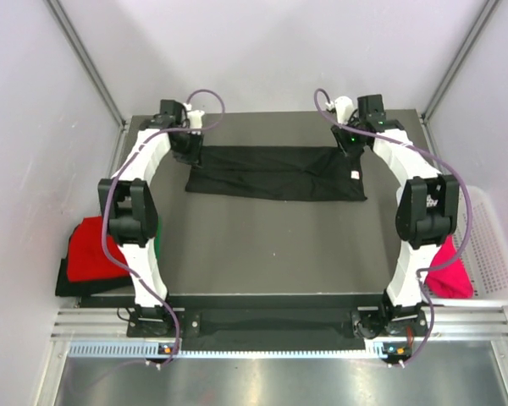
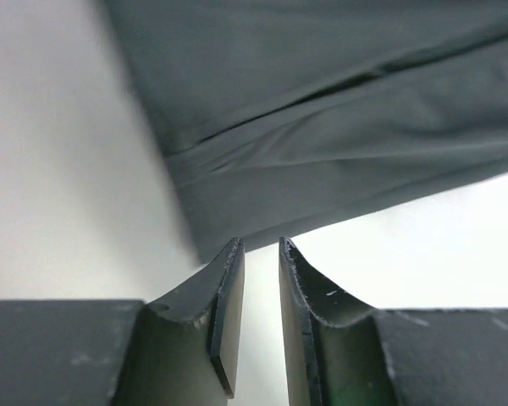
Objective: Fold and stack the t-shirts
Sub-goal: Fold the tshirt
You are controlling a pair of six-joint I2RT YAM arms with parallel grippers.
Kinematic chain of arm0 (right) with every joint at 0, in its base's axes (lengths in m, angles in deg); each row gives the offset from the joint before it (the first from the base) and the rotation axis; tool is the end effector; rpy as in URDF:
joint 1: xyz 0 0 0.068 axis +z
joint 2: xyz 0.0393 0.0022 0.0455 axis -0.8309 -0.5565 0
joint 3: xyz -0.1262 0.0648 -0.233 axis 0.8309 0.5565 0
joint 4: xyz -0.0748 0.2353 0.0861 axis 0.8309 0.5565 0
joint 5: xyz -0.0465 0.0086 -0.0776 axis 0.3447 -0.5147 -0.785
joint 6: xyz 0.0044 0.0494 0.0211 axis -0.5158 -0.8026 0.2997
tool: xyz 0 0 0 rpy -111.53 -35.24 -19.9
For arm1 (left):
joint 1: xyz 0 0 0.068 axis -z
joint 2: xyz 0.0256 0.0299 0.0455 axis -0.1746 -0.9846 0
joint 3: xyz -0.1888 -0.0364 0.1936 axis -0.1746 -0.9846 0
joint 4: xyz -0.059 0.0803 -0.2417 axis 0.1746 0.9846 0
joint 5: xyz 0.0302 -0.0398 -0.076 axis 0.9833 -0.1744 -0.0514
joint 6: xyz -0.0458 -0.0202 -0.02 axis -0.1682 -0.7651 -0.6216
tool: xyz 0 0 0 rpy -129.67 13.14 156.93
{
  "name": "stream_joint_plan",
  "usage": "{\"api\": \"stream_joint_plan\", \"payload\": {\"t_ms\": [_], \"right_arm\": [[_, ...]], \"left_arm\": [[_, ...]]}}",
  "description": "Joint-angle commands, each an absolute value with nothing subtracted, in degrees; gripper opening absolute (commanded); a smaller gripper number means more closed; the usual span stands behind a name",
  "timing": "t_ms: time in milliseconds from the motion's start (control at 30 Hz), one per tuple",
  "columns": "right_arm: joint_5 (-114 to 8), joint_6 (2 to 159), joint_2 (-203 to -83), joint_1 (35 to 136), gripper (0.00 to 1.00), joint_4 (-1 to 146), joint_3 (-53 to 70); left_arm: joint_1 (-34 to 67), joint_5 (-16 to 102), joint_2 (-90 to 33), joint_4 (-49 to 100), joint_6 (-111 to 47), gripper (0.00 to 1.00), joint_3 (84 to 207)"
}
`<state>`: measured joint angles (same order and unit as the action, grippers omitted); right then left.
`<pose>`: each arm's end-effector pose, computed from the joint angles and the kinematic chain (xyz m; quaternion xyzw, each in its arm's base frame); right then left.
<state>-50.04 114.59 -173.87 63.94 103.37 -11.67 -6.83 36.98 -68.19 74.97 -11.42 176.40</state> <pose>0.4395 0.0667 0.2689 -0.3116 0.8738 0.0271 0.3724 0.4387 -0.0338 0.2655 0.1366 0.9483 -0.1083 0.2652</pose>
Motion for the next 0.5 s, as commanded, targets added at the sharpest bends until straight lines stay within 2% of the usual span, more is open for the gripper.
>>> {"api": "stream_joint_plan", "payload": {"t_ms": [0, 133, 467], "right_arm": [[-43.6, 114.8, -173.9, 65.1, 0.30, 105.5, -10.6], [-43.6, 115.2, -178.6, 65.9, 0.25, 108.5, -13.1], [-42.3, 114.8, -188.9, 66.3, 0.23, 111.7, -21.8]], "left_arm": [[-5.3, 33.2, -71.7, 72.5, -10.5, 0.27, 173.8], [-5.2, 34.4, -77.2, 73.7, -10.6, 0.25, 176.0], [-5.3, 36.0, -81.1, 74.0, -10.5, 0.23, 176.8]]}}
